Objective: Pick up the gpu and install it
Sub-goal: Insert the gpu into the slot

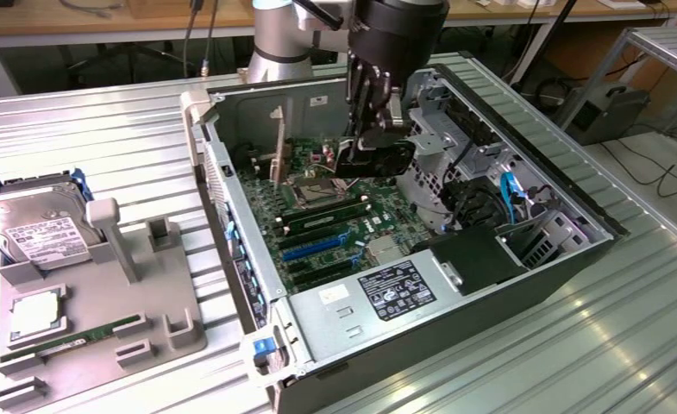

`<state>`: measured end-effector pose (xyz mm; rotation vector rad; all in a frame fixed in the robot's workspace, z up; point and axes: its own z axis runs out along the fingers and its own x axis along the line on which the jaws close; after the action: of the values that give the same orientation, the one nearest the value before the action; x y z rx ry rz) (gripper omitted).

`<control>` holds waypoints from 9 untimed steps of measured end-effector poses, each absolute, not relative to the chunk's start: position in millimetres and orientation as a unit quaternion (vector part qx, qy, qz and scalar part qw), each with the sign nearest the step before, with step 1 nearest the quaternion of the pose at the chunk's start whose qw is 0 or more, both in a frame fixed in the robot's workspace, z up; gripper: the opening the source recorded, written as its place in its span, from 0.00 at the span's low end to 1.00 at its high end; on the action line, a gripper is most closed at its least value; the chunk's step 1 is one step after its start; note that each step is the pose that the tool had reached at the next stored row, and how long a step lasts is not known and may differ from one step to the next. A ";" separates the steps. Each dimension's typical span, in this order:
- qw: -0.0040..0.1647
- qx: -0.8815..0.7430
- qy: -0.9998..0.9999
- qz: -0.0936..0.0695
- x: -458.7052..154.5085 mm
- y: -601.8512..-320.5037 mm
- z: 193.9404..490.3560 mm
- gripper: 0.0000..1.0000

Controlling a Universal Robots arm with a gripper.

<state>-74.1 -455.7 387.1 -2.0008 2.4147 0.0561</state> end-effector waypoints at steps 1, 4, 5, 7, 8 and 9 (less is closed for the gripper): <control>0.002 -0.645 0.764 0.018 -74.1 -455.7 386.6 0.26; 0.002 -0.678 0.735 0.018 -74.1 -455.7 382.5 0.26; 0.002 -0.685 0.728 0.018 -74.1 -455.7 381.4 0.26; 0.001 -0.700 0.714 0.018 -74.1 -455.7 379.1 0.26; 0.001 -0.707 0.707 0.018 -74.1 -455.7 377.7 0.26; 0.001 -0.713 0.701 0.018 -74.2 -455.7 376.6 0.26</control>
<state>-74.2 -455.7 376.6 -2.2376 2.2017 0.0576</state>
